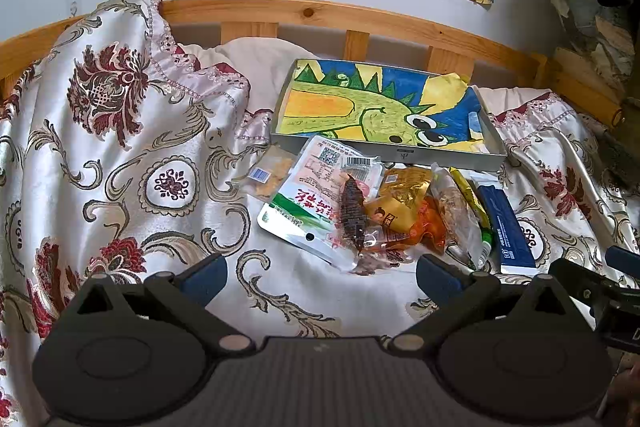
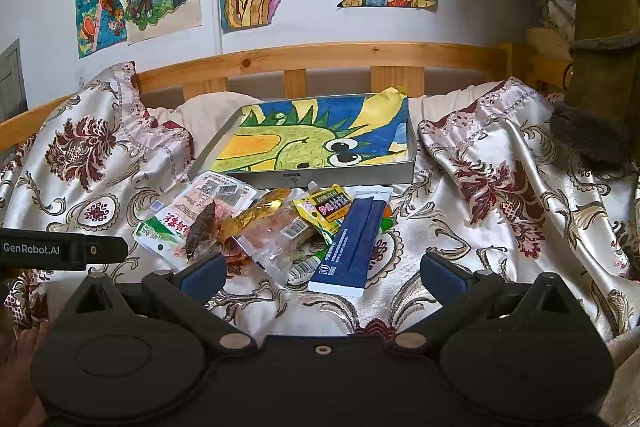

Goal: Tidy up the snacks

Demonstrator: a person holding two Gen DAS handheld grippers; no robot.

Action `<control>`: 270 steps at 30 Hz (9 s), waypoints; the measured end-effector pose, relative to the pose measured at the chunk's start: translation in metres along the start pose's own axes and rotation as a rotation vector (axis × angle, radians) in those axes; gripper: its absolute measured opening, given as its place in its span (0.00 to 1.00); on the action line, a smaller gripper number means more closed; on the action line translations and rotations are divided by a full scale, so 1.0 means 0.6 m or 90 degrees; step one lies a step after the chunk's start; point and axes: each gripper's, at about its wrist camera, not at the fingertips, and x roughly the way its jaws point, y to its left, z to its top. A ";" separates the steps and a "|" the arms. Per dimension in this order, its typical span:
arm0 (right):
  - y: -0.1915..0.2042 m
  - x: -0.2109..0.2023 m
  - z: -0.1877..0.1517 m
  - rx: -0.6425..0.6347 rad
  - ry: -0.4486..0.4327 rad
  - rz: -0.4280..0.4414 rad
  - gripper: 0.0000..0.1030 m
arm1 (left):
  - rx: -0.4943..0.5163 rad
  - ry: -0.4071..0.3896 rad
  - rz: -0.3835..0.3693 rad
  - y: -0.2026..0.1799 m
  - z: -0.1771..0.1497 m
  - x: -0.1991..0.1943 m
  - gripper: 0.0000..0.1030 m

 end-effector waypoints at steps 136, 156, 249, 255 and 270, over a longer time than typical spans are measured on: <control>-0.136 0.294 0.086 -0.092 0.205 0.068 0.50 | 0.290 0.125 -0.074 -0.238 0.090 0.265 0.42; -0.100 0.245 0.081 -0.205 0.158 0.039 0.34 | 0.088 0.099 -0.108 -0.187 0.072 0.194 0.39; -0.113 0.260 0.201 -0.055 -0.202 -0.012 0.99 | -0.123 -0.146 0.071 -0.081 0.214 0.163 0.99; -0.083 0.192 0.173 -0.097 -0.212 -0.011 0.99 | -0.126 -0.155 0.053 -0.058 0.174 0.106 0.99; -0.040 0.078 0.102 -0.066 -0.143 -0.002 0.99 | -0.039 -0.104 0.026 -0.006 0.071 0.040 1.00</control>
